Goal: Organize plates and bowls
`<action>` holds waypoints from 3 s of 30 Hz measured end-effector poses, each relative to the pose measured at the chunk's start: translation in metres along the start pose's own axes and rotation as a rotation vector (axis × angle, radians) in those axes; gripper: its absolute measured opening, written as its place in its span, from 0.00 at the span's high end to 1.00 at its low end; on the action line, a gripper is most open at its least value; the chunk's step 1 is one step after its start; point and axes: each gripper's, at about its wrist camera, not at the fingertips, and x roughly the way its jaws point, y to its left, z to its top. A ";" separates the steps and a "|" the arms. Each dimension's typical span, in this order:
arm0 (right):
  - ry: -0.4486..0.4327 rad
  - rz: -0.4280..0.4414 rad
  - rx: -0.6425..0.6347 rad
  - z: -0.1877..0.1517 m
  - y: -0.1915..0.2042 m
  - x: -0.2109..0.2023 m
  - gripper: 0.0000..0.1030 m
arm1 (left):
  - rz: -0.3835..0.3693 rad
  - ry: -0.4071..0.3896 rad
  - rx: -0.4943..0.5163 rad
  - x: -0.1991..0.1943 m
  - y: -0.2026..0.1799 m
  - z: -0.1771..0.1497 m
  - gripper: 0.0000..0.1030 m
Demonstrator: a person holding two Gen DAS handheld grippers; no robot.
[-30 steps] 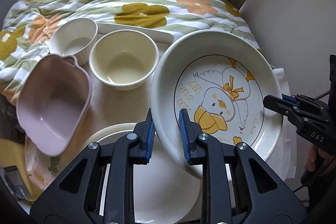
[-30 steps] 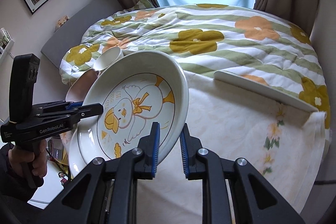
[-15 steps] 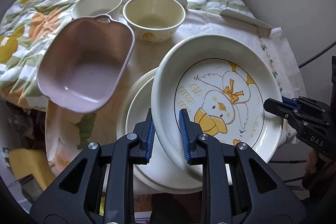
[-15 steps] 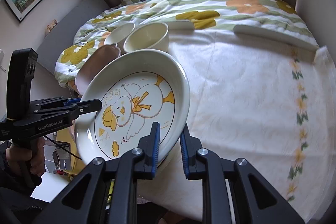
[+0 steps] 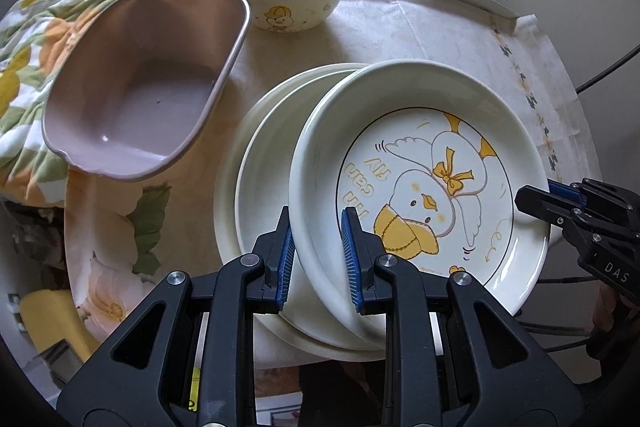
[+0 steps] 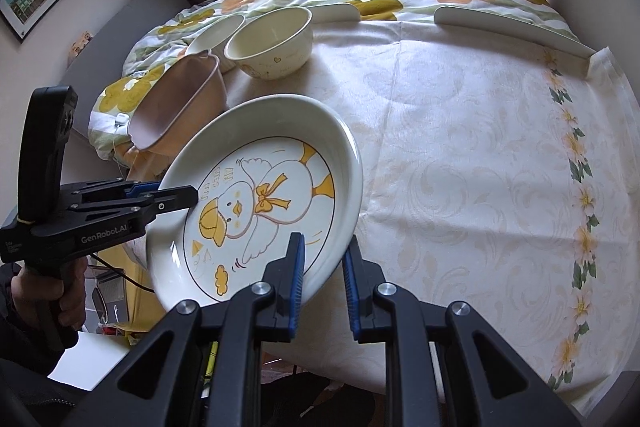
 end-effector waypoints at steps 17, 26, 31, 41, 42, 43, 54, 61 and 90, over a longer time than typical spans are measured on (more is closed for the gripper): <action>0.028 0.002 -0.094 0.005 0.008 0.010 0.83 | 0.285 -0.006 0.145 0.011 -0.030 0.001 0.81; 0.062 -0.070 -0.173 0.009 0.021 0.018 0.83 | 0.325 0.001 0.151 0.008 -0.030 -0.002 0.81; 0.085 -0.145 -0.234 0.011 0.031 0.025 0.82 | 0.349 0.004 0.158 0.003 -0.033 -0.006 0.81; 0.119 -0.192 -0.246 0.010 0.036 0.035 0.82 | 0.370 -0.003 0.169 0.001 -0.033 -0.008 0.81; 0.123 -0.199 -0.248 0.011 0.037 0.035 0.82 | 0.373 -0.005 0.168 0.001 -0.033 -0.008 0.81; 0.123 -0.198 -0.249 0.011 0.037 0.035 0.82 | 0.372 -0.003 0.163 0.001 -0.032 -0.008 0.81; 0.099 -0.150 -0.187 0.022 0.031 0.023 0.82 | 0.300 -0.002 0.051 -0.010 -0.017 0.001 0.80; 0.025 -0.038 -0.135 0.050 0.026 0.002 0.31 | 0.271 -0.083 -0.085 -0.041 0.004 0.015 0.77; 0.024 0.094 0.003 0.134 0.117 0.071 0.09 | 0.028 -0.013 -0.081 -0.036 0.176 0.093 0.28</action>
